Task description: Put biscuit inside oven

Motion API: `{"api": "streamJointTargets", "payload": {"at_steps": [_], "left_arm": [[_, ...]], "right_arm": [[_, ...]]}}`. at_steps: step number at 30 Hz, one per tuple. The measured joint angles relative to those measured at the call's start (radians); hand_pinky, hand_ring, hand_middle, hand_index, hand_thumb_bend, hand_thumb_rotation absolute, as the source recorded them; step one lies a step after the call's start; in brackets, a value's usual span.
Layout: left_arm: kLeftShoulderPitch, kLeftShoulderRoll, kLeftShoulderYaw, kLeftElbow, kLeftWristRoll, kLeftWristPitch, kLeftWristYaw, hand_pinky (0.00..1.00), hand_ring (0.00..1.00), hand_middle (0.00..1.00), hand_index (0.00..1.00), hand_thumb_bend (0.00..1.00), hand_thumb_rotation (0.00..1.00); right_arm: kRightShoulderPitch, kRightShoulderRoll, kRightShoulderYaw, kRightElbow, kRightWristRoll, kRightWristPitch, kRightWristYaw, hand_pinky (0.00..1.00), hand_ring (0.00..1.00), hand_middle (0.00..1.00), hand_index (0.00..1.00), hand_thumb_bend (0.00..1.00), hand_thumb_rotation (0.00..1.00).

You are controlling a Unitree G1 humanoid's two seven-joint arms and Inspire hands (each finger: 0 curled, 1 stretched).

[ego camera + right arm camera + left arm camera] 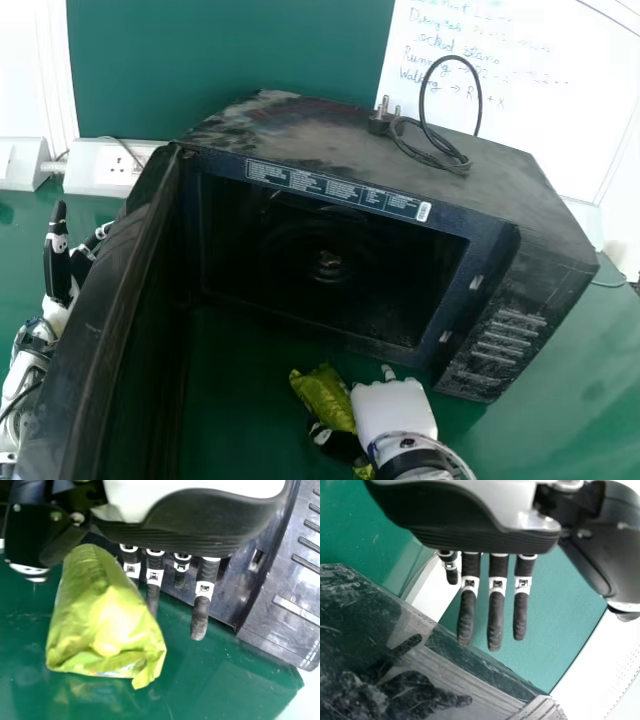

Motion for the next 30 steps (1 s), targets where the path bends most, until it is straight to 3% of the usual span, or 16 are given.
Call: {"api": "streamJointTargets", "payload": {"at_steps": [1,4,5,18,23,24,25,30], "left_arm": [[0.000,0.000,0.000,0.000,0.000,0.000,0.000,0.25,0.34,0.42,0.55,0.80,0.26],[0.000,0.000,0.000,0.000,0.000,0.000,0.000,0.25,0.34,0.42,0.55,0.80,0.26],[0.000,0.000,0.000,0.000,0.000,0.000,0.000,0.25,0.34,0.42,0.55,0.80,0.26],[0.000,0.000,0.000,0.000,0.000,0.000,0.000,0.25,0.34,0.42,0.55,0.79,0.25],[0.000,0.000,0.000,0.001,0.000,0.000,0.000,0.25,0.33,0.42,0.55,0.79,0.26],[0.000,0.000,0.000,0.001,0.000,0.000,0.000,0.25,0.33,0.42,0.55,0.78,0.26],[0.000,0.000,0.000,0.002,0.000,0.000,0.000,0.25,0.33,0.42,0.55,0.78,0.26],[0.000,0.000,-0.001,0.005,0.003,-0.004,-0.001,0.25,0.33,0.42,0.55,0.78,0.26]], "right_arm": [[-0.004,0.002,-0.002,0.001,0.000,-0.004,0.001,0.27,0.41,0.50,0.63,0.59,0.01],[-0.013,0.009,-0.007,0.013,0.000,-0.015,0.020,0.11,0.18,0.47,0.74,0.57,0.00],[-0.016,0.011,-0.009,0.017,-0.001,-0.015,0.021,0.09,0.16,0.47,0.75,0.57,0.00],[-0.031,0.055,-0.044,0.028,0.007,-0.009,0.004,0.08,0.15,0.47,0.81,0.57,0.00],[-0.015,0.067,-0.092,0.011,0.099,0.002,-0.029,0.09,0.17,0.47,0.67,0.56,0.00],[-0.008,0.066,-0.102,0.006,0.127,0.002,-0.040,0.10,0.18,0.47,0.56,0.54,0.00],[-0.005,0.065,-0.115,0.001,0.160,0.001,-0.050,0.10,0.18,0.47,0.53,0.53,0.00],[-0.019,0.062,-0.153,-0.037,0.256,0.002,-0.073,0.11,0.19,0.47,0.49,0.53,0.00]]}}
